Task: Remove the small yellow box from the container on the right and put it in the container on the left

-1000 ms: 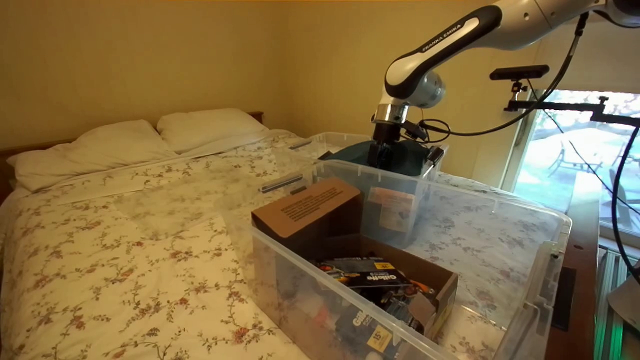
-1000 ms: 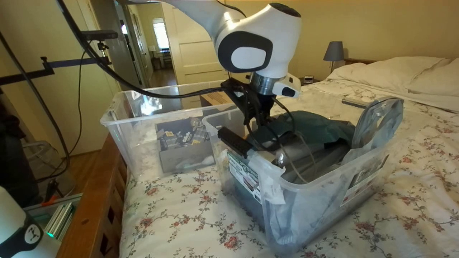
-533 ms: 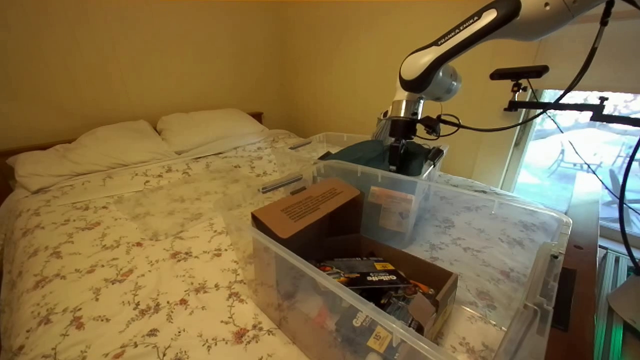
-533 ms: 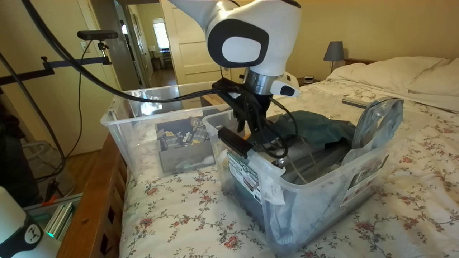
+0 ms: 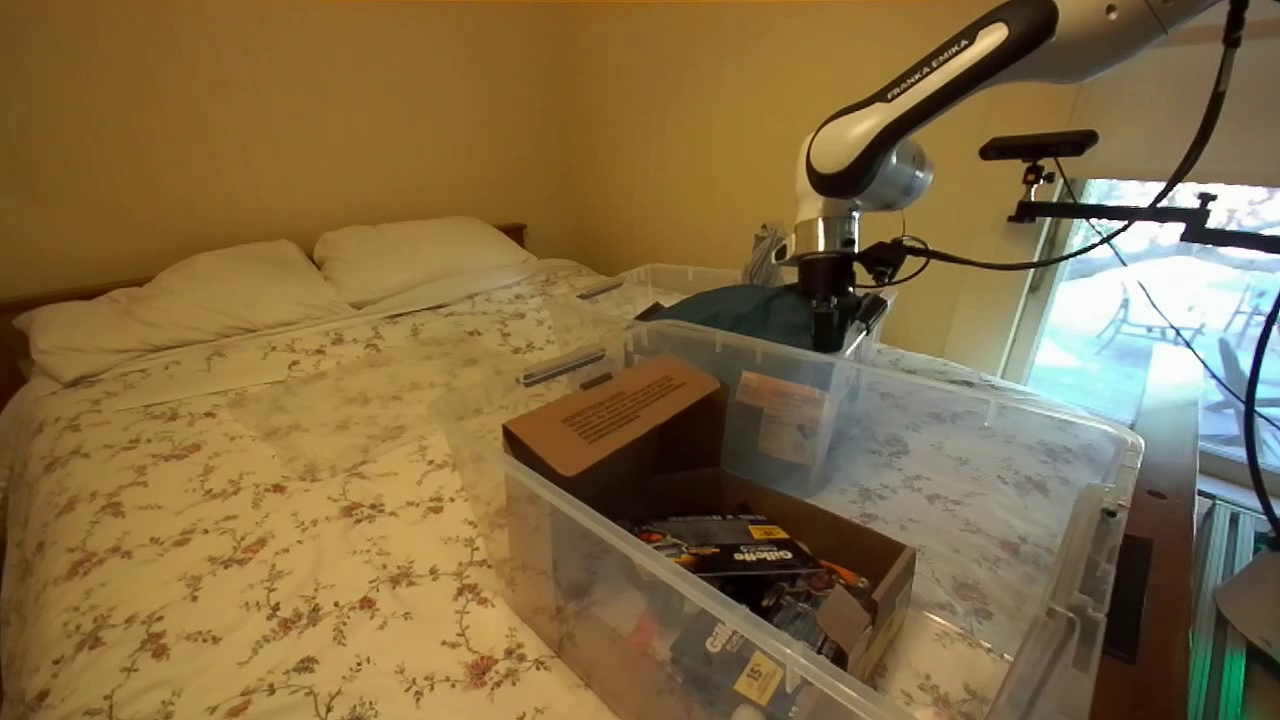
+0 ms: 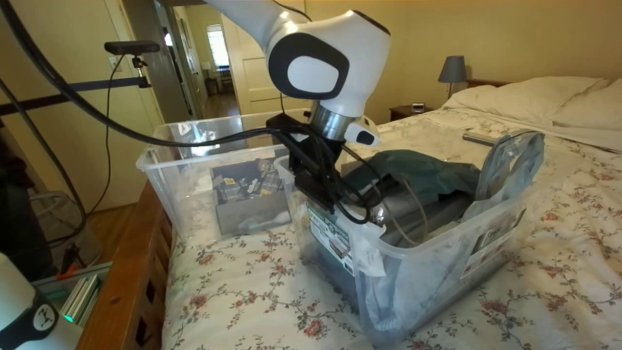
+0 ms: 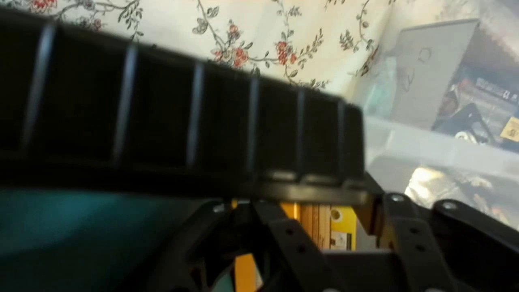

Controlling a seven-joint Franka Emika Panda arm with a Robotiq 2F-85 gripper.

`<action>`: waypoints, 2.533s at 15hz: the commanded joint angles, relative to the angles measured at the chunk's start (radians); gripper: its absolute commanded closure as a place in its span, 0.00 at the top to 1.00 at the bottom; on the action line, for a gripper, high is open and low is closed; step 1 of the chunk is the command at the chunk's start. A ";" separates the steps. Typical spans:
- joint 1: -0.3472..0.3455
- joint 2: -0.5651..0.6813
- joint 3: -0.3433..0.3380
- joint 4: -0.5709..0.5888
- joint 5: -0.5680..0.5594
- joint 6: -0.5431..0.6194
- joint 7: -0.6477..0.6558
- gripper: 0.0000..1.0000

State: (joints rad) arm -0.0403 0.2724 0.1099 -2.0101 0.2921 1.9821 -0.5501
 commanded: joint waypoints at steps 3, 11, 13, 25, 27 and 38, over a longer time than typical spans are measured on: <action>0.002 -0.063 0.006 -0.027 0.052 -0.104 -0.004 0.25; 0.099 -0.025 -0.004 -0.019 -0.027 0.052 0.392 0.52; 0.111 -0.015 -0.006 -0.016 -0.052 0.048 0.450 0.60; 0.115 0.093 -0.012 0.034 -0.090 0.115 0.512 0.23; 0.114 0.095 -0.014 0.042 -0.085 0.097 0.534 0.09; 0.059 -0.106 -0.037 0.042 -0.002 -0.007 0.553 0.00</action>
State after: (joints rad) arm 0.0409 0.2741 0.0806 -1.9549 0.2452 2.0107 0.0200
